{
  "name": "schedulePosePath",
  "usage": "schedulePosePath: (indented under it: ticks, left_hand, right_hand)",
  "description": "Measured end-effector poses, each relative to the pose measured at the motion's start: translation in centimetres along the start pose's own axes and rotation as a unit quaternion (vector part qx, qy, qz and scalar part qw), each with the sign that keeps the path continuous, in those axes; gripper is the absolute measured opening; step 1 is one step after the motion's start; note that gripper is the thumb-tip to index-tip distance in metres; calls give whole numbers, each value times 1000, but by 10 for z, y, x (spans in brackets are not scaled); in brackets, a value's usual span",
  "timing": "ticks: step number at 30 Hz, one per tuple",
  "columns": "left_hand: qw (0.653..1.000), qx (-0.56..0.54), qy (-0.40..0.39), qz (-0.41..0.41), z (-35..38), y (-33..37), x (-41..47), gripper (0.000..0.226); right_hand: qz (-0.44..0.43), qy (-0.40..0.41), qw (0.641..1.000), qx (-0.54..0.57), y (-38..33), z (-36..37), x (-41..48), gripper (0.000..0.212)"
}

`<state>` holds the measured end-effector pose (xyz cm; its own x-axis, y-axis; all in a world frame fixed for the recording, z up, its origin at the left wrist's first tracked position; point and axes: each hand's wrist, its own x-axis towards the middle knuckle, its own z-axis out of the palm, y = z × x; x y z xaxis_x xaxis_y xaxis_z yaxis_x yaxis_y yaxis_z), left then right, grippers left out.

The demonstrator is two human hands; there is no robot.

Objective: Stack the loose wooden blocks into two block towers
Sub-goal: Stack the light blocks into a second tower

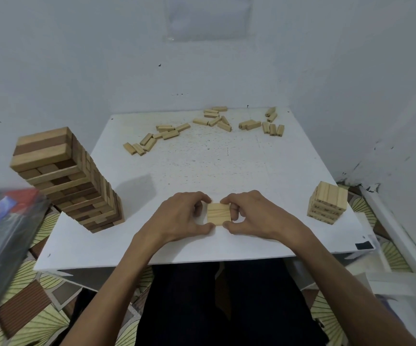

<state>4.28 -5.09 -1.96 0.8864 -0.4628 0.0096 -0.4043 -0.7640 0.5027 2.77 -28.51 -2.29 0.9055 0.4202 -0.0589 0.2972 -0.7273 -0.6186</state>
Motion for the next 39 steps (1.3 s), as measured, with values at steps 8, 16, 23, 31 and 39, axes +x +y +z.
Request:
schedulePosePath:
  ticks: [8, 16, 23, 31, 39]
  left_hand:
    - [998, -12, 54, 30, 4, -8, -1, 50]
    - [994, -50, 76, 68, 3, -8, -1, 51]
    - [975, -121, 89, 163, -6, 23, 15, 49]
    - [959, -87, 78, 259, -5, 80, 67, 52]
    - [938, -196, 10, 284, 23, 133, 124, 49]
  right_hand:
    - [-34, 36, 998, -29, 5, 1, -10, 49]
    - [-40, 85, 995, -35, -4, -2, -21, 47]
    - [-33, 126, 990, -47, -11, -41, -49, 49]
    - [-9, 191, 978, -88, 15, -89, -84, 56]
    - [31, 251, 967, -30, 67, -124, -115, 52]
